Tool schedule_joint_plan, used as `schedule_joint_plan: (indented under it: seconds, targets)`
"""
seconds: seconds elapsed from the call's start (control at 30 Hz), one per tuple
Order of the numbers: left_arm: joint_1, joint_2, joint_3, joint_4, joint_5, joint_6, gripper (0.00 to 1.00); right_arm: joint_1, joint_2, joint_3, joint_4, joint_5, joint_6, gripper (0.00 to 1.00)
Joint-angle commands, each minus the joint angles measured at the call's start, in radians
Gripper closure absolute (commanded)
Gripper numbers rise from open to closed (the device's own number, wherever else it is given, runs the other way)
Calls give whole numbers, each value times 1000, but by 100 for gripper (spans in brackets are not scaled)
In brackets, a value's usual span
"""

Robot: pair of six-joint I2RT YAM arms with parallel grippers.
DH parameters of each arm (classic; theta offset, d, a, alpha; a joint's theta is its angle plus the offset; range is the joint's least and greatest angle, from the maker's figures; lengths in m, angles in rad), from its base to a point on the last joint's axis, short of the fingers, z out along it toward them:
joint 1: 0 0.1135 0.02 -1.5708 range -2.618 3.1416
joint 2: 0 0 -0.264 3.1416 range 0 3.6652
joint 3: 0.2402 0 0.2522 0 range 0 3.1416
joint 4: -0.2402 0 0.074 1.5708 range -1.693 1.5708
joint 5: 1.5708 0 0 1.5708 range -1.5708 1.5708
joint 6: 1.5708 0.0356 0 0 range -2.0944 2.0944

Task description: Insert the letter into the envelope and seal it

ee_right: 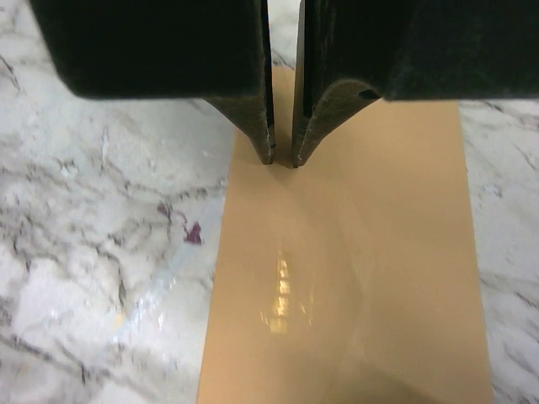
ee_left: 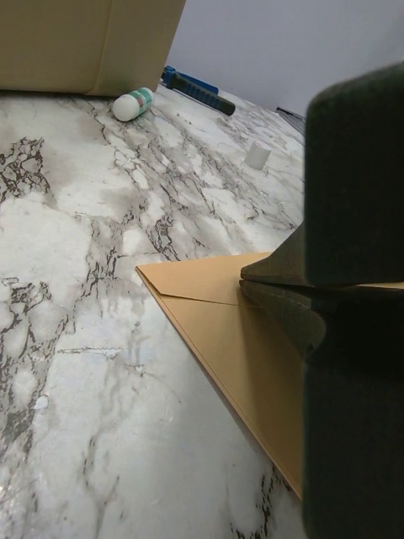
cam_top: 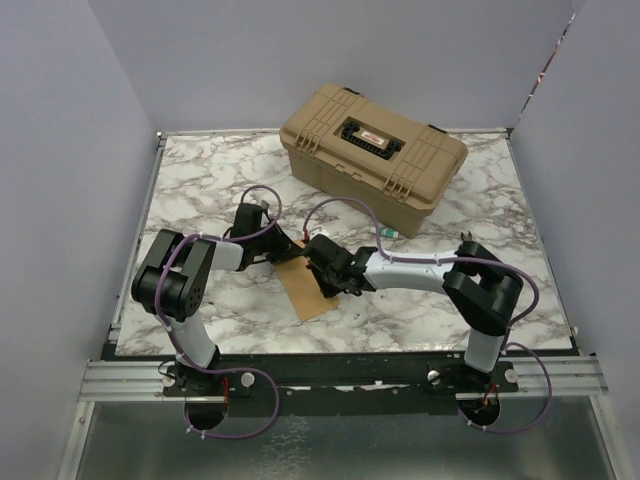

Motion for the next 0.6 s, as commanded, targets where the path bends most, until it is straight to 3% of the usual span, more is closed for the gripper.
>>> schedule_joint_plan:
  seconds: [0.0,0.57]
  targets:
    - [5,68,-39,-207,-108,82,100,16,2,-43,-311,-36,-7,87]
    - [14,85,-31,-230,-68,79,100,-63,251,422,-238,71,122,89]
